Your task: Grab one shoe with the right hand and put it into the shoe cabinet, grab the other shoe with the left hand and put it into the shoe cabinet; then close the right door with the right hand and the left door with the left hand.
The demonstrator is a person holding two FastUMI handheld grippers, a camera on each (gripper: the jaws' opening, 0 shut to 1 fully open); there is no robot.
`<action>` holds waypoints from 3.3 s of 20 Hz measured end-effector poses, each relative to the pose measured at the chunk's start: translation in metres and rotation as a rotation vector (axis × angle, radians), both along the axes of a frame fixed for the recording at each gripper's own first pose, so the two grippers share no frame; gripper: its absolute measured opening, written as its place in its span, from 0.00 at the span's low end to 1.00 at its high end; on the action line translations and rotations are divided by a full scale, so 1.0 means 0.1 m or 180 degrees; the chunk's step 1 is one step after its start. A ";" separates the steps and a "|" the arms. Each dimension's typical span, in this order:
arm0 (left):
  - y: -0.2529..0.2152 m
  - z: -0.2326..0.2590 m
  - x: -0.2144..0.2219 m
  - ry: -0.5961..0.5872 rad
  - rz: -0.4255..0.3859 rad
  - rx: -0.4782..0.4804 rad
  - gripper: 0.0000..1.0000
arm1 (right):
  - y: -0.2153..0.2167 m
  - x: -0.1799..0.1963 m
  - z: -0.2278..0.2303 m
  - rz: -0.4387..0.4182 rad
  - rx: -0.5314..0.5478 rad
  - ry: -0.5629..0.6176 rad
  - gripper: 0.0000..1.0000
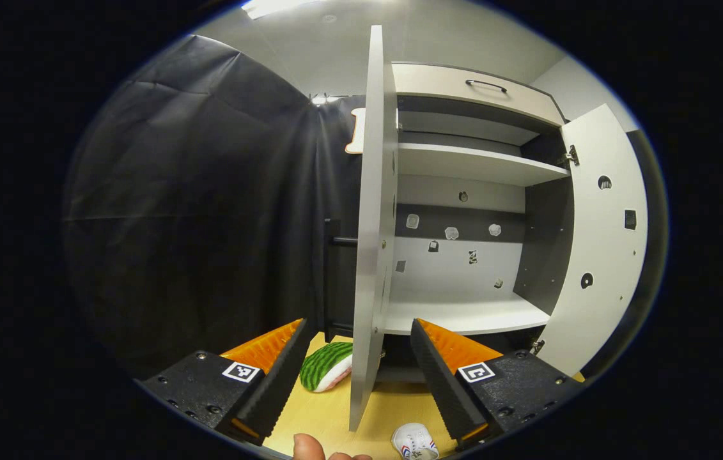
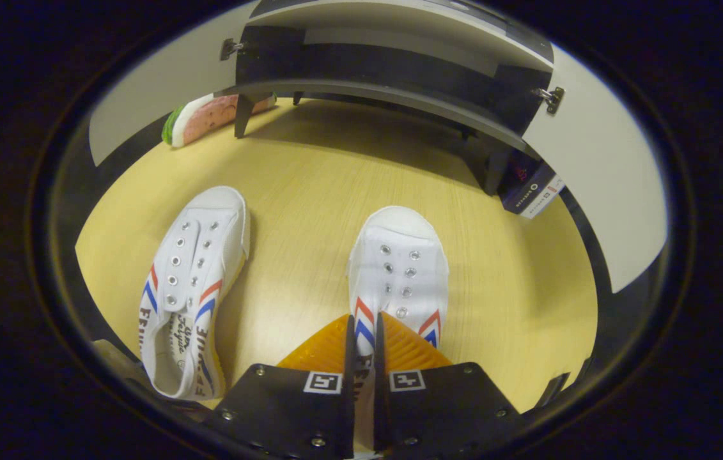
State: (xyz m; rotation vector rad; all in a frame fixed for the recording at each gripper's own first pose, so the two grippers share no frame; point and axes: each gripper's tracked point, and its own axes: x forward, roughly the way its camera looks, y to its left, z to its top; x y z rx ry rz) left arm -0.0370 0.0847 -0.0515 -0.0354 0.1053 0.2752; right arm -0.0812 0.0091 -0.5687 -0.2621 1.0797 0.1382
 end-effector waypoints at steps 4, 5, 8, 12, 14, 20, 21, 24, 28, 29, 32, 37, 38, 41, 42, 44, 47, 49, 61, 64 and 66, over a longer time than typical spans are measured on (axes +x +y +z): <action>0.01 0.02 0.01 -0.0014 -0.0028 0.0004 0.97 | 0.00 0.01 0.05 -0.0214 0.0149 -0.0033 0.00; 0.01 0.02 0.00 -0.0014 -0.0029 0.0011 0.97 | -0.01 0.02 0.08 -0.0240 0.0139 -0.0040 0.00; 0.03 0.05 -0.01 -0.0029 -0.0036 0.0025 0.96 | 0.00 0.04 0.22 -0.0338 0.0260 -0.0062 0.01; 0.06 0.05 -0.01 -0.0052 -0.0046 0.0020 0.97 | 0.09 0.09 0.50 -0.0423 0.0494 -0.0146 0.00; 0.06 0.04 0.00 -0.0054 -0.0066 -0.0005 0.97 | 0.15 0.17 0.69 -0.0374 0.0539 -0.0270 0.00; 0.11 0.05 0.01 -0.0110 -0.0070 -0.0012 0.97 | 0.32 0.65 1.53 -0.0174 0.0617 -0.0805 0.00; 0.13 0.09 0.00 -0.0144 -0.0060 -0.0011 0.97 | 0.35 0.76 1.72 -0.0161 0.0641 -0.0915 0.00; 0.22 0.16 -0.02 -0.0216 -0.0019 0.0016 0.96 | 0.41 1.11 2.26 -0.0135 0.0694 -0.1231 0.00; 0.36 0.17 -0.08 -0.0222 0.0073 0.0033 0.97 | 0.46 1.64 2.92 -0.0140 0.0760 -0.1616 0.00; 0.40 0.17 -0.10 -0.0228 0.0102 0.0029 0.94 | 0.46 1.78 3.05 -0.0130 0.0761 -0.1691 0.00; 0.53 0.17 -0.15 -0.0225 0.0215 0.0028 0.97 | 0.44 2.26 3.35 -0.0097 0.0709 -0.1880 0.00; 0.84 0.16 -0.33 -0.0227 0.0467 0.0049 0.97 | 0.44 3.04 3.57 -0.0118 0.0590 -0.2041 0.00; 0.90 0.16 -0.36 -0.0220 0.0525 0.0062 0.97 | 0.44 3.18 3.59 -0.0144 0.0593 -0.2048 0.00; 1.07 0.14 -0.47 -0.0203 0.0714 0.0102 0.97 | 0.43 3.59 3.61 -0.0224 0.0555 -0.2072 0.00; 1.13 0.13 -0.49 -0.0201 0.0774 0.0108 0.97 | 0.42 3.72 3.58 -0.0274 0.0549 -0.2062 0.00; 1.23 0.11 -0.55 -0.0192 0.0880 0.0103 0.97 | 0.37 3.92 3.49 -0.0408 0.0550 -0.2001 0.00; 1.36 0.09 -0.63 -0.0180 0.1029 0.0086 0.97 | 0.26 4.20 3.29 -0.0557 0.0464 -0.1898 0.00; 1.43 0.07 -0.68 -0.0169 0.1116 0.0076 0.97 | 0.21 4.31 3.18 -0.0628 0.0424 -0.1825 0.00; 1.36 0.06 -0.70 -0.0151 0.1139 0.0151 0.97 | 0.29 4.46 2.77 -0.0660 0.0399 -0.1576 0.01; 1.30 0.07 -0.68 -0.0149 0.1117 0.0158 0.97 | 0.32 4.47 2.79 -0.0667 0.0496 -0.1591 0.10; 1.28 0.08 -0.70 -0.0148 0.1112 0.0142 0.96 | 0.30 4.44 2.85 -0.0663 0.0509 -0.1631 0.15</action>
